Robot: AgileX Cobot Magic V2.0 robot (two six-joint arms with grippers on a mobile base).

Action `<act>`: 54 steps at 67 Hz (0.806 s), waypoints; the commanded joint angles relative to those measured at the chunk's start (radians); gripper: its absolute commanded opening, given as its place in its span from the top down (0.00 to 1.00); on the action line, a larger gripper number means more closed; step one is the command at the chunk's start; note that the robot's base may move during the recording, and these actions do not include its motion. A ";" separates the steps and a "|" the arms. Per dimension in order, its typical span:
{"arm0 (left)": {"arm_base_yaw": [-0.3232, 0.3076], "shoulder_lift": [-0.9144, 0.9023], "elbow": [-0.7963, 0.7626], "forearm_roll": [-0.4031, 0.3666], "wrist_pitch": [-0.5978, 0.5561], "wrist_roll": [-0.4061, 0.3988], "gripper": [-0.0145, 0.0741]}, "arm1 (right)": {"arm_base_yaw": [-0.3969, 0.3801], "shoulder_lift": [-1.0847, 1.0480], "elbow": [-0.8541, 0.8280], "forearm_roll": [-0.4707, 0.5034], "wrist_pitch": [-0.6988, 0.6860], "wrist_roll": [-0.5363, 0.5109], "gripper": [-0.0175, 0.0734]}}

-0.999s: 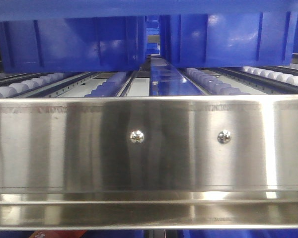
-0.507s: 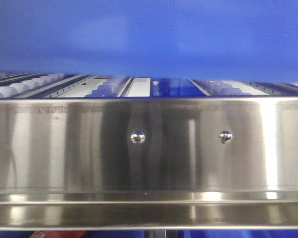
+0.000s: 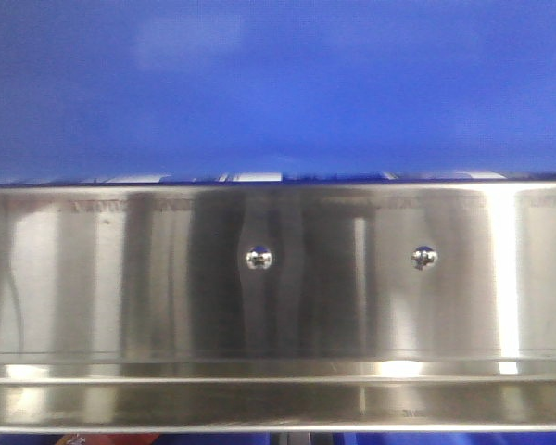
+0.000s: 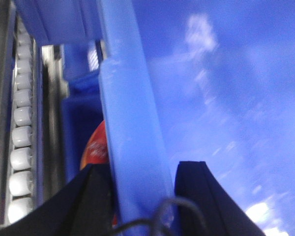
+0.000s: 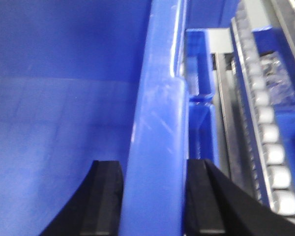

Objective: Move blue bin to conveyor side
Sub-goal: 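Close both grippers on the blue bin's side walls, then lift the blue bin and pull it off the roller shelf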

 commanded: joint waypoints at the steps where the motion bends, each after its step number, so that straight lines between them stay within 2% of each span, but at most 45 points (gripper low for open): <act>1: -0.041 -0.006 -0.018 0.105 -0.093 -0.042 0.86 | -0.005 -0.019 -0.028 -0.031 -0.133 -0.019 0.89; 17: -0.051 -0.006 -0.018 0.109 -0.155 -0.070 0.86 | -0.005 -0.019 -0.028 -0.031 -0.154 -0.019 0.89; 54: -0.051 -0.006 -0.018 0.109 -0.194 -0.072 0.86 | -0.005 -0.019 -0.028 -0.031 -0.155 -0.019 0.89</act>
